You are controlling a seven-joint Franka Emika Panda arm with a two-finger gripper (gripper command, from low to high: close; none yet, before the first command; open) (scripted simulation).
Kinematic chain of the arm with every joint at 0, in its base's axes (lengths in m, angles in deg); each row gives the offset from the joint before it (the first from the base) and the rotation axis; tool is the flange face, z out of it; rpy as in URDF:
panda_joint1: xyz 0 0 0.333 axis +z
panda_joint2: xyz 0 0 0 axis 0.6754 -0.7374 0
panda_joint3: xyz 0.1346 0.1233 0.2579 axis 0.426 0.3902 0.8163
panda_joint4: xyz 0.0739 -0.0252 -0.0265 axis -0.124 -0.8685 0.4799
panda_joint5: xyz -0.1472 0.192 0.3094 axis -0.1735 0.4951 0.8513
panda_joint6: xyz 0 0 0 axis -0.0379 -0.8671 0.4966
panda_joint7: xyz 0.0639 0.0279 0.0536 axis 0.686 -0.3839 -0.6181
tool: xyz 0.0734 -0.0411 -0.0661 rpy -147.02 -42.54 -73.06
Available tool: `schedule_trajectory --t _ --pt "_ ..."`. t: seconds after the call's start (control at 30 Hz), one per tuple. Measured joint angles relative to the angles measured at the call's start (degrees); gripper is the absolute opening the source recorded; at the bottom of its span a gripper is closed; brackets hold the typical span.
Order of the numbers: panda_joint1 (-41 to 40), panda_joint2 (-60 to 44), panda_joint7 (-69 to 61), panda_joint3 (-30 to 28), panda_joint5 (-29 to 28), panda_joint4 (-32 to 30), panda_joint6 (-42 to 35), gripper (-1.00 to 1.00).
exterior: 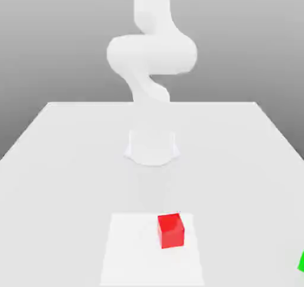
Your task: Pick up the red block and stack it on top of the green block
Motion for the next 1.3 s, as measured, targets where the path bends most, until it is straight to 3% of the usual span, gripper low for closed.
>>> schedule_trajectory --t 0.63,0.83,0.87,1.1,1.3 --pt "4.7 -40.3 -4.4 0.8 0.0 -23.2 24.1 0.00" --pt "4.8 -52.8 -3.9 0.6 -0.9 -22.6 34.3 0.00" --pt "4.8 -54.6 -3.9 0.5 -1.0 -22.4 35.9 -1.00" --pt "4.7 -54.9 -3.7 0.6 -1.2 -22.4 36.2 -1.00" --pt "4.5 -43.9 -4.1 1.0 -0.7 -24.0 26.8 -1.00"
